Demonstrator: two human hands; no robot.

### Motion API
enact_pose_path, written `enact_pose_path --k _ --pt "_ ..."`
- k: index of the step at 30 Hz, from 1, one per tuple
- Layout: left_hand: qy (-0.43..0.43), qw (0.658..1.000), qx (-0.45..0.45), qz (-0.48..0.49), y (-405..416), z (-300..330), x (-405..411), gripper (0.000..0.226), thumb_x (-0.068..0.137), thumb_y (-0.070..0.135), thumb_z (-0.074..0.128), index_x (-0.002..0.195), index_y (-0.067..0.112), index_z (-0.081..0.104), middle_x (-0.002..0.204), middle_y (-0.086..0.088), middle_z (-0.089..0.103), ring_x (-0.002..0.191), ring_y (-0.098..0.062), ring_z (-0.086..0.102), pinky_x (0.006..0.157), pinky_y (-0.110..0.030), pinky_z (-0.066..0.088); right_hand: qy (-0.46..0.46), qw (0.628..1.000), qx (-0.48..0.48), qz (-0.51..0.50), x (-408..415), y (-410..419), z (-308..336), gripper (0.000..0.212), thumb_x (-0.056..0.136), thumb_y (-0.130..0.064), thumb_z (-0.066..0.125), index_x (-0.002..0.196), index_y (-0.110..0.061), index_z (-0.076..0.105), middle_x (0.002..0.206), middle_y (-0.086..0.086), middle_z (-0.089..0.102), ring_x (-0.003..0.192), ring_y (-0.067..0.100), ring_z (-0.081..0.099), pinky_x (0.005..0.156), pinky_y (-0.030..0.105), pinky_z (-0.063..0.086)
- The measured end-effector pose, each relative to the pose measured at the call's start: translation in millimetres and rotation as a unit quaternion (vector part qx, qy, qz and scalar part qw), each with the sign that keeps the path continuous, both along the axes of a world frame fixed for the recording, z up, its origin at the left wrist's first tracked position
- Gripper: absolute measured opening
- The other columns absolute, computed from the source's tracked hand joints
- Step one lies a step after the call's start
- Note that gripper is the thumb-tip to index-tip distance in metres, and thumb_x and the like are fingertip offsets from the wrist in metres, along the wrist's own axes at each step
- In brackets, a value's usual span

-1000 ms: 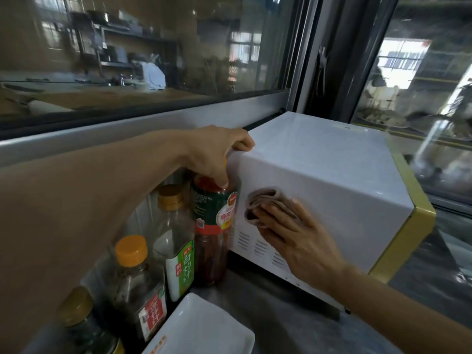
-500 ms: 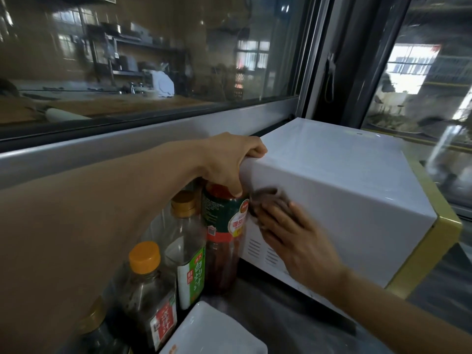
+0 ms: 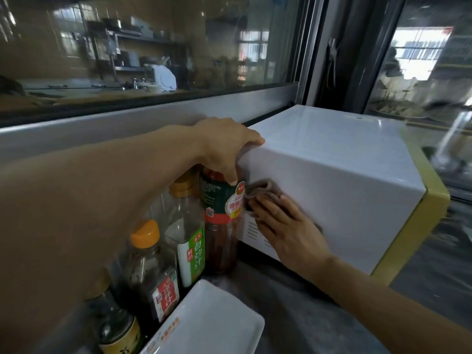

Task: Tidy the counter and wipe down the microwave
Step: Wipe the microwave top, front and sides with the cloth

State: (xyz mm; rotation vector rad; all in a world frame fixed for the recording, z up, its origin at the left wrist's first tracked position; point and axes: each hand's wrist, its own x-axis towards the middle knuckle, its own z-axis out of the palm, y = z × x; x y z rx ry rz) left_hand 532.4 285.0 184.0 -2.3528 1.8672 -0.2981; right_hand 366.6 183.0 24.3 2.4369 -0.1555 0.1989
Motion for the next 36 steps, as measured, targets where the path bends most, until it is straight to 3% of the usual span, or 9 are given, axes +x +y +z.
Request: enact_pose_path --k 2,5,9,14,21,23,26,31,36 --pt "0.001 1.000 0.001 0.002 0.0 2.0 -0.8 0.096 0.065 0.040 0.080 0.144 0.034 0.026 0.148 0.005 0.037 0.129 -0.023 0.041 0.102 -0.041 0.037 0.114 0.993 0.005 -0.011 -6.2 -2.8 -28.0 0.054 0.096 -0.027 0.040 0.148 -0.020 0.025 0.159 0.005 -0.002 0.142 0.026 -0.021 0.098 0.042 -0.035" --pt "-0.027 1.000 -0.001 0.005 -0.2 4.1 -5.6 0.093 0.066 0.041 0.079 0.142 0.033 0.028 0.142 0.003 0.044 0.123 -0.023 0.046 0.101 -0.042 0.038 0.136 0.991 0.007 -0.015 -23.4 -5.7 -39.4 0.047 0.098 -0.024 0.041 0.145 -0.020 0.034 0.159 0.003 0.005 0.146 0.025 -0.009 0.100 0.044 -0.032" --pt "-0.099 0.995 -0.032 0.002 -2.1 -1.4 -18.9 0.080 0.067 0.049 0.074 0.135 0.026 0.039 0.133 0.000 0.052 0.119 -0.021 0.049 0.104 -0.044 0.028 -0.035 0.999 -0.008 0.027 -50.2 -11.2 9.6 0.042 0.079 -0.028 0.068 0.120 -0.019 0.065 0.142 0.005 0.048 0.135 0.027 0.038 0.113 0.049 0.017" --pt "-0.057 0.994 -0.088 -0.027 -4.7 -38.9 -38.1 0.105 0.068 0.045 0.075 0.149 0.023 0.012 0.157 0.001 0.017 0.143 -0.015 0.017 0.113 -0.048 0.011 -0.186 0.982 -0.008 0.024 -59.7 -20.7 24.4 0.049 0.086 -0.016 0.031 0.126 -0.012 0.060 0.147 0.010 0.041 0.138 0.030 0.030 0.112 0.048 0.018" --pt "-0.025 0.989 -0.147 -0.024 -5.8 -49.4 -38.1 0.104 0.069 0.036 0.076 0.150 0.024 0.012 0.157 0.001 0.017 0.144 -0.015 0.018 0.113 -0.046 0.012 0.018 0.998 -0.046 0.029 -79.0 -17.1 -36.8 0.044 0.078 -0.031 0.071 0.120 -0.021 0.064 0.142 0.004 0.047 0.133 0.025 0.041 0.112 0.043 0.018" --pt "-0.028 0.988 -0.154 -0.014 -7.1 -50.2 -44.3 0.101 0.070 0.036 0.075 0.149 0.023 0.014 0.157 -0.001 0.018 0.143 -0.017 0.018 0.112 -0.044 0.014 0.028 0.997 -0.063 0.033 -86.6 -18.8 -26.7 0.045 0.086 -0.029 0.058 0.130 -0.019 0.056 0.149 0.006 0.034 0.140 0.028 0.025 0.118 0.046 0.009" --pt "-0.027 0.986 -0.164 -0.008 -8.1 -49.8 -48.2 0.097 0.071 0.037 0.074 0.148 0.021 0.017 0.156 -0.003 0.020 0.143 -0.018 0.020 0.112 -0.043 0.016 -0.105 0.992 -0.057 0.035 -102.8 -29.4 6.3 0.049 0.089 -0.018 0.031 0.135 -0.014 0.049 0.148 0.006 0.038 0.140 0.026 0.022 0.116 0.044 0.007" --pt "-0.027 0.983 -0.184 0.002 -13.5 -58.1 -52.4 0.098 0.070 0.039 0.075 0.147 0.017 0.019 0.155 -0.006 0.022 0.141 -0.024 0.022 0.113 -0.043 0.017 -0.238 0.969 -0.063 0.006 -124.0 -42.9 10.2 0.052 0.093 -0.010 0.032 0.144 -0.013 0.035 0.153 0.008 0.027 0.143 0.025 0.020 0.116 0.048 0.015" --pt "-0.014 0.978 -0.206 -0.003 -12.8 -61.6 -53.4 0.100 0.066 0.035 0.078 0.147 0.015 0.022 0.153 -0.009 0.026 0.140 -0.026 0.025 0.113 -0.044 0.020 -0.088 0.992 -0.092 0.013 -149.4 -41.3 -52.1 0.057 0.081 -0.018 0.033 0.137 -0.012 0.038 0.146 0.007 0.038 0.146 0.026 0.008 0.114 0.043 0.010"
